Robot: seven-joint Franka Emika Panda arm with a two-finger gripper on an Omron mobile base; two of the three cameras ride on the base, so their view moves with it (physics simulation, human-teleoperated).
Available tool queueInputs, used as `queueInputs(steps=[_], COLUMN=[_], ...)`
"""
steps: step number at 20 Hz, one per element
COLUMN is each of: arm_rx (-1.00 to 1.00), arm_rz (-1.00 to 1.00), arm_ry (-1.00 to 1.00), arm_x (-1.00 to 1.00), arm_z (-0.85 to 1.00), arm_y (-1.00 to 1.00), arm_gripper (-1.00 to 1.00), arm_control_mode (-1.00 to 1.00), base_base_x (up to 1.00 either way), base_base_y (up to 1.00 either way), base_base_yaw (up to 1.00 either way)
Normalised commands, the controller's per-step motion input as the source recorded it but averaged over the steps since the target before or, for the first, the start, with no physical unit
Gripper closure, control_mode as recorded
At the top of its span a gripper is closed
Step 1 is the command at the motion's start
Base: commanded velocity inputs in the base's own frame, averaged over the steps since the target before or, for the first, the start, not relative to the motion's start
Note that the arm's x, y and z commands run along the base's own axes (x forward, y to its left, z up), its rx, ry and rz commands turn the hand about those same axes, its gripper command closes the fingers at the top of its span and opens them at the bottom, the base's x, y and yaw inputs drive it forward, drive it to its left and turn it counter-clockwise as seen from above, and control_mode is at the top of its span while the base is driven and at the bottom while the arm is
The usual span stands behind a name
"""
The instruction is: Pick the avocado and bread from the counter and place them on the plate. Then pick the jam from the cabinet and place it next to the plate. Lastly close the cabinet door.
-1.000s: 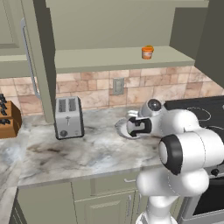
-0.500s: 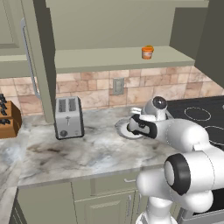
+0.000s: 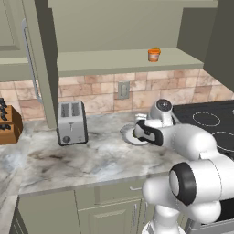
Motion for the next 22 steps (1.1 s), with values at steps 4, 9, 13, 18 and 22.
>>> queueInputs(steps=[4, 9, 13, 18, 22], arm_rx=[-0.03, -0.03, 0.00, 0.00, 0.00], arm_rz=[0.00, 0.00, 0.00, 0.00, 0.00], arm_ry=[0.08, 0.06, 0.01, 0.00, 0.00], arm_x=[0.00, 0.00, 0.00, 0.09, 0.23], arm_z=[-0.10, -0.25, -0.15, -0.03, -0.12], arm_y=[0.00, -0.06, -0.12, -0.06, 0.00], arm_gripper=[1.00, 1.00, 1.00, 1.00, -1.00], arm_control_mode=[-1.00, -1.00, -1.00, -1.00, -1.00], base_base_x=[0.00, 0.00, 0.00, 0.00, 0.00], base_base_y=[0.00, 0.00, 0.00, 0.00, 0.00], base_base_yaw=[0.00, 0.00, 0.00, 0.00, 0.00])
